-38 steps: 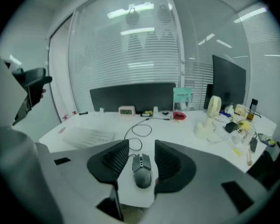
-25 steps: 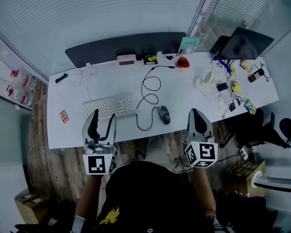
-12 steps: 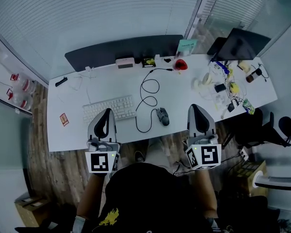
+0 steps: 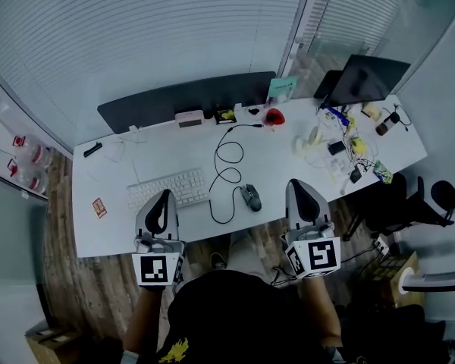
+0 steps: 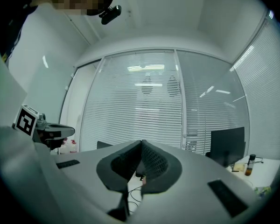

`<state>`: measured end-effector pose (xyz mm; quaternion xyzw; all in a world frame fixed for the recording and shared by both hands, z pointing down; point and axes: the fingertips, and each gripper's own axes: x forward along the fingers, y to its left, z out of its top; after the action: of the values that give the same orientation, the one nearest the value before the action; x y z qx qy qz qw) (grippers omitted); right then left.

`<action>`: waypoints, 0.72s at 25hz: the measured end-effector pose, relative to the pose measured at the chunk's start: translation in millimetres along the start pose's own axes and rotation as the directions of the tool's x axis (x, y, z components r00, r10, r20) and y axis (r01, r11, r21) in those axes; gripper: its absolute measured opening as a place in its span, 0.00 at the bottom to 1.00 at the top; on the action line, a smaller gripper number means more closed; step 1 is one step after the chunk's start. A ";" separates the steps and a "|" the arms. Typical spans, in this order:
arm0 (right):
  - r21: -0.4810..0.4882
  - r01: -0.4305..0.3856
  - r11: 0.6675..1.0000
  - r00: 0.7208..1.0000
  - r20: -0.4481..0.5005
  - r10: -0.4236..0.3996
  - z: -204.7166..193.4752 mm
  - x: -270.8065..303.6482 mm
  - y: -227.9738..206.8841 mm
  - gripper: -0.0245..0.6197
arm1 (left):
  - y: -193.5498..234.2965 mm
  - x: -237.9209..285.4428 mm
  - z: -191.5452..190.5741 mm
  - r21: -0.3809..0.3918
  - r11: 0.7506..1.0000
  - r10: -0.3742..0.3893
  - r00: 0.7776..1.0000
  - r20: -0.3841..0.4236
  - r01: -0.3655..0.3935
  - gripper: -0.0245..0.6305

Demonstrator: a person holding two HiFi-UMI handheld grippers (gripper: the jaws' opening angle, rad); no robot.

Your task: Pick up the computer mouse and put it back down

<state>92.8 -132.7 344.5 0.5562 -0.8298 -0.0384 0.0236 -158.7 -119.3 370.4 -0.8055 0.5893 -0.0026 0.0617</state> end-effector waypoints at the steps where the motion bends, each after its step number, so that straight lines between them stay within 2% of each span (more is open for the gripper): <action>1: 0.002 0.002 1.000 1.000 0.000 -0.002 0.4 0.1 -0.8 0.06 | 2.4 -0.2 -0.6 -0.009 1.000 0.006 1.000 0.003 -0.006 0.06; 12: -0.011 0.018 1.000 1.000 -0.018 -0.018 1.2 -8.0 -6.3 0.06 | 3.9 -7.0 -1.6 -0.041 0.999 0.007 1.000 0.015 -0.007 0.06; 18: 0.027 0.024 0.999 0.998 -0.057 -0.022 -13.8 -11.6 -8.2 0.06 | 15.0 -18.3 -5.3 -0.051 0.998 0.036 0.999 -0.003 -0.036 0.06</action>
<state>106.0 -125.6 357.5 0.5669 -0.8228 -0.0112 0.0391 -178.9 -106.9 375.4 -0.7960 0.6038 0.0127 0.0404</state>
